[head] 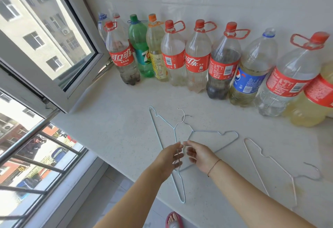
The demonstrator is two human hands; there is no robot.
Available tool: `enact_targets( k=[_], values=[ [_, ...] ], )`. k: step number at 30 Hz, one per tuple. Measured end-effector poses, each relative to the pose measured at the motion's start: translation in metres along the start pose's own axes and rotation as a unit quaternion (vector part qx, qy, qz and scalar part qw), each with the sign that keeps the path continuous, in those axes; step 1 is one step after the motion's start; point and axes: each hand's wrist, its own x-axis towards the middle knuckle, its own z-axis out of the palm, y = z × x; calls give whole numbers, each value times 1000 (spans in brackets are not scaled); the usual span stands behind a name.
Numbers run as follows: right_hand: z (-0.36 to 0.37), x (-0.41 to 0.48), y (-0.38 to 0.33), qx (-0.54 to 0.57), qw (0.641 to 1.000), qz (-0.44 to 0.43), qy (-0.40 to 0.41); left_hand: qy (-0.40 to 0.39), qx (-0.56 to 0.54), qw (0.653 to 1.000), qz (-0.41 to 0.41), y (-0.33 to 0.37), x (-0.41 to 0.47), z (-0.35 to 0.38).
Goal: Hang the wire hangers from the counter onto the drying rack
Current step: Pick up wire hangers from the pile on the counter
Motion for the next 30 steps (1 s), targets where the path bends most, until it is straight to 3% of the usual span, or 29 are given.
enact_targets(
  k=[4,9,19,25,30],
  values=[
    [1,1,1,4,999,-2,45,47,56,997,39,-3,-2,4],
    [-4,-2,7,84,996,20,-1,62,65,996,14,-8,6,-3],
    [0,4,9,122,991,50,-30,32,9,999,-5,-2,11,-5],
    [2,-1,7,39,998,42,-25,0,6,1000,-7,4,-4,-13],
    [8,-19,-4,-28,997,-54,-41,-5,-26,999,30,12,-29,-19]
  ],
)
